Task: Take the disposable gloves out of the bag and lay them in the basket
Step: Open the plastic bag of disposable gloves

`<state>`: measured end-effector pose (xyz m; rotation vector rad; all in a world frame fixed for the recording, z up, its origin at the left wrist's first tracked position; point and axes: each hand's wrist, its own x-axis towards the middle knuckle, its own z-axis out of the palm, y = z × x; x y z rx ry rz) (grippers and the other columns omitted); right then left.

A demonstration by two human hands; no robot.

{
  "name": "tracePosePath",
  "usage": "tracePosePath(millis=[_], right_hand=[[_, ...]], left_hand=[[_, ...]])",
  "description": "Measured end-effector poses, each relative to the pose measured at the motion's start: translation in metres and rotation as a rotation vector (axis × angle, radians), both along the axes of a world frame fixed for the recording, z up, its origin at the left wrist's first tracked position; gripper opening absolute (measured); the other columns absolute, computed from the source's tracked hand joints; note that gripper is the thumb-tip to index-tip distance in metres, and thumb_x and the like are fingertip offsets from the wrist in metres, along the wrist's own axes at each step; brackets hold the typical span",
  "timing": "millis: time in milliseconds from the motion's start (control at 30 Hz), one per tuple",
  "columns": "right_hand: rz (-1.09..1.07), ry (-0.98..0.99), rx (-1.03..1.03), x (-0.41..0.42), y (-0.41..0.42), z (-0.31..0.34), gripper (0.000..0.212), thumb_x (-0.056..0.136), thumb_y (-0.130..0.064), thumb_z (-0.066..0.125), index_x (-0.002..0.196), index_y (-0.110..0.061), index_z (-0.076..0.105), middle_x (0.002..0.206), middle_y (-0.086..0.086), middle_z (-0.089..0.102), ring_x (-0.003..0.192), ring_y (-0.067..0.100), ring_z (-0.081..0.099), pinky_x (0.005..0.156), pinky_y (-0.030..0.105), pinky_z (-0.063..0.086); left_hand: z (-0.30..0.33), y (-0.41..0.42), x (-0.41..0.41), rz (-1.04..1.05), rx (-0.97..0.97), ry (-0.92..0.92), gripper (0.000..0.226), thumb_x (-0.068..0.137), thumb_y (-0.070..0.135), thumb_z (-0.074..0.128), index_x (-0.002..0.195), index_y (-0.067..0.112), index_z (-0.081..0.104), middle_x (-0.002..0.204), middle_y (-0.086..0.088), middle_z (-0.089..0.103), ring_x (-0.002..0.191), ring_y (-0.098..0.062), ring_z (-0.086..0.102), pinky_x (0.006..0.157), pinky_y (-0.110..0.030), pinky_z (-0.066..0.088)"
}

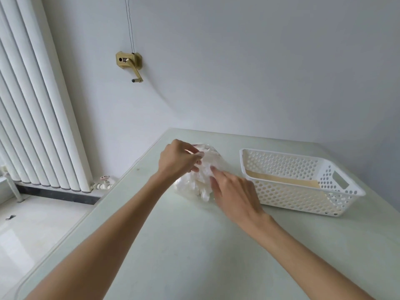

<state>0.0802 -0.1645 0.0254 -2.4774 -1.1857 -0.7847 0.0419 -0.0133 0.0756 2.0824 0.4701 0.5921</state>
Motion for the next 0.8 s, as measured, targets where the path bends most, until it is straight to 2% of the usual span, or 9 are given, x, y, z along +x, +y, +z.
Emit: tracePosePath(millis=[67,100,200,267,300,367,433,600,800], right_hand=[[-0.124,0.042,-0.142,0.010,0.023,-0.001,0.057,0.098,-0.028,0.045,0.149,-0.012,0.025,0.098,0.008,0.069,0.086,0.031,0.068,0.062,0.032,0.041],[-0.162,0.116,-0.198,0.015,0.031,-0.003,0.058,0.099,-0.028,0.044,0.150,-0.012,0.022,0.103,0.009,0.067,0.093,0.032,0.066,0.067,0.033,0.043],[-0.141,0.222,-0.091,0.029,0.040,-0.003,0.029,0.096,-0.018,0.044,0.124,-0.016,0.054,0.103,0.009,0.067,0.096,0.033,0.064,0.071,0.034,0.041],[-0.085,0.281,-0.041,0.030,0.036,-0.004,0.019,0.090,-0.011,0.046,0.097,-0.016,0.063,0.093,0.006,0.069,0.087,0.033,0.064,0.065,0.032,0.038],[-0.061,0.292,-0.043,0.028,0.032,-0.006,0.016,0.088,-0.010,0.048,0.089,-0.016,0.063,0.087,0.004,0.068,0.081,0.032,0.062,0.062,0.030,0.037],[-0.030,0.286,-0.059,0.020,0.023,-0.011,0.013,0.087,-0.009,0.050,0.079,-0.016,0.058,0.077,0.000,0.059,0.071,0.028,0.054,0.059,0.029,0.032],[-0.014,0.270,-0.065,0.014,0.013,-0.017,0.018,0.091,-0.009,0.049,0.075,-0.017,0.051,0.074,0.000,0.048,0.068,0.026,0.044,0.059,0.030,0.030],[0.008,0.316,-0.040,0.005,-0.007,-0.021,0.025,0.096,-0.018,0.048,0.072,-0.013,0.051,0.078,0.006,0.056,0.070,0.032,0.048,0.061,0.036,0.037],[-0.087,0.303,-0.076,0.024,-0.009,-0.015,0.032,0.095,-0.030,0.052,0.070,-0.011,0.042,0.061,0.006,0.039,0.071,0.031,0.038,0.059,0.034,0.033]], left_hand=[[-0.001,-0.004,0.006,-0.027,-0.024,-0.017,0.009,0.082,0.024,0.068,0.086,0.018,0.073,0.068,0.005,0.074,0.060,-0.010,0.071,0.072,-0.030,0.059],[-0.002,-0.004,0.008,-0.051,-0.035,-0.030,0.010,0.081,0.024,0.068,0.089,0.020,0.072,0.071,0.005,0.074,0.064,-0.010,0.072,0.075,-0.032,0.059],[-0.005,0.006,0.003,-0.220,0.035,-0.048,0.036,0.077,0.028,0.070,0.113,0.029,0.066,0.110,0.007,0.071,0.101,-0.005,0.066,0.093,-0.029,0.050],[-0.014,0.015,-0.004,-0.348,0.271,0.103,0.060,0.079,0.041,0.065,0.136,0.038,0.047,0.145,0.014,0.045,0.136,-0.006,0.037,0.111,-0.031,0.031],[-0.021,0.020,-0.006,-0.367,0.426,0.216,0.064,0.083,0.044,0.057,0.143,0.043,0.034,0.154,0.018,0.028,0.145,-0.007,0.018,0.117,-0.035,0.017],[-0.036,0.024,-0.008,-0.347,0.669,0.371,0.057,0.098,0.039,0.040,0.147,0.048,0.013,0.157,0.023,0.008,0.148,-0.010,-0.004,0.120,-0.041,-0.003],[-0.049,0.020,-0.004,-0.299,0.764,0.393,0.052,0.103,0.036,0.024,0.149,0.046,0.003,0.157,0.024,0.002,0.148,-0.013,-0.009,0.119,-0.047,-0.007],[-0.058,0.001,0.015,-0.120,0.722,0.387,0.053,0.101,0.030,0.019,0.152,0.038,0.004,0.159,0.021,0.002,0.148,-0.019,-0.009,0.117,-0.054,-0.006],[-0.067,0.001,0.043,0.114,0.656,0.358,0.052,0.101,0.030,0.019,0.152,0.033,0.009,0.160,0.015,0.008,0.148,-0.025,-0.007,0.115,-0.056,-0.004]])
